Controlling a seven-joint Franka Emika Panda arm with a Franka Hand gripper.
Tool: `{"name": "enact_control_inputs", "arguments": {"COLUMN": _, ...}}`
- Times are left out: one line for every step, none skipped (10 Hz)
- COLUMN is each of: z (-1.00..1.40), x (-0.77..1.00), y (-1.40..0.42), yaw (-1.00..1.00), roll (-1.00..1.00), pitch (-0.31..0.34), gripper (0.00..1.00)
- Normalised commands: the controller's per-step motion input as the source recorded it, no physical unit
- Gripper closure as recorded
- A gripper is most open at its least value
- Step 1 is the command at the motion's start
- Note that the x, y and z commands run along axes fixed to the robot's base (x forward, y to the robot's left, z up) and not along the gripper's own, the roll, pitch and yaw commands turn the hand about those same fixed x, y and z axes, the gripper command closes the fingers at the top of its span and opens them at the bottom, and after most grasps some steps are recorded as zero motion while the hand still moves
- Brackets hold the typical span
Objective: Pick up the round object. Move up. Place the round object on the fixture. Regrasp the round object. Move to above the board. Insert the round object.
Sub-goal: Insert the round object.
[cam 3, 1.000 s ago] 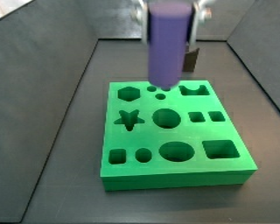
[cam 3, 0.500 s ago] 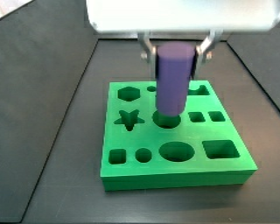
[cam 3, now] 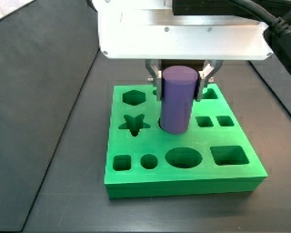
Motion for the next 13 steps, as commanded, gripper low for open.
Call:
{"name": "enact_control_inputs", "arguments": {"z": -0.68, "x": 0.21, "y": 0.11, "yaw": 0.18, "roll": 0.13, "pitch": -0.039, "gripper": 1.0}}
{"name": "enact_control_inputs", "arguments": {"z": -0.66, "x": 0.33, "y": 0.09, "yaw": 0.17, "roll": 0.14, "pitch": 0.0, "gripper": 1.0}}
{"name": "enact_control_inputs", "arguments": {"z": -0.69, "x": 0.26, "y": 0.09, "yaw": 0.17, "roll": 0.16, "pitch": -0.004, "gripper": 1.0}}
{"name": "enact_control_inputs", "arguments": {"z": -0.81, "x": 0.14, "y": 0.03, "yaw": 0.15, "roll": 0.19, "pitch": -0.03, "gripper": 1.0}}
{"name": "enact_control_inputs", "arguments": {"z": -0.83, "x": 0.03, "y": 0.0, "yaw": 0.16, "roll": 0.24, "pitch": -0.014, "gripper": 1.0}}
{"name": "enact_control_inputs", "arguments": {"z": -0.8, "x": 0.0, "y": 0.02, "yaw": 0.17, "roll": 0.27, "pitch": -0.016, "gripper": 1.0}}
{"name": "enact_control_inputs", "arguments": {"z": -0.69, "x": -0.27, "y": 0.21, "yaw": 0.17, "roll": 0.24, "pitch": -0.019, "gripper": 1.0}}
{"name": "enact_control_inputs", "arguments": {"z": -0.17, "x": -0.34, "y": 0.24, "yaw": 0.04, "roll": 0.04, "pitch": 0.023, "gripper": 1.0}}
{"name": "enact_control_inputs", "arguments": {"z": -0.46, "x": -0.21, "y": 0.02, "yaw": 0.04, "roll": 0.14, "pitch": 0.0, "gripper": 1.0}}
{"name": "enact_control_inputs", "arguments": {"z": -0.84, "x": -0.01, "y": 0.0, "yaw": 0.13, "roll": 0.23, "pitch": 0.0, "gripper": 1.0}}
{"name": "enact_control_inputs", "arguments": {"z": -0.89, "x": 0.0, "y": 0.0, "yaw": 0.13, "roll": 0.22, "pitch": 0.0, "gripper": 1.0}}
{"name": "enact_control_inputs", "arguments": {"z": -0.86, "x": 0.03, "y": 0.0, "yaw": 0.15, "roll": 0.22, "pitch": 0.0, "gripper": 1.0}}
{"name": "enact_control_inputs", "arguments": {"z": -0.87, "x": 0.26, "y": 0.0, "yaw": 0.19, "roll": 0.17, "pitch": 0.001, "gripper": 1.0}}
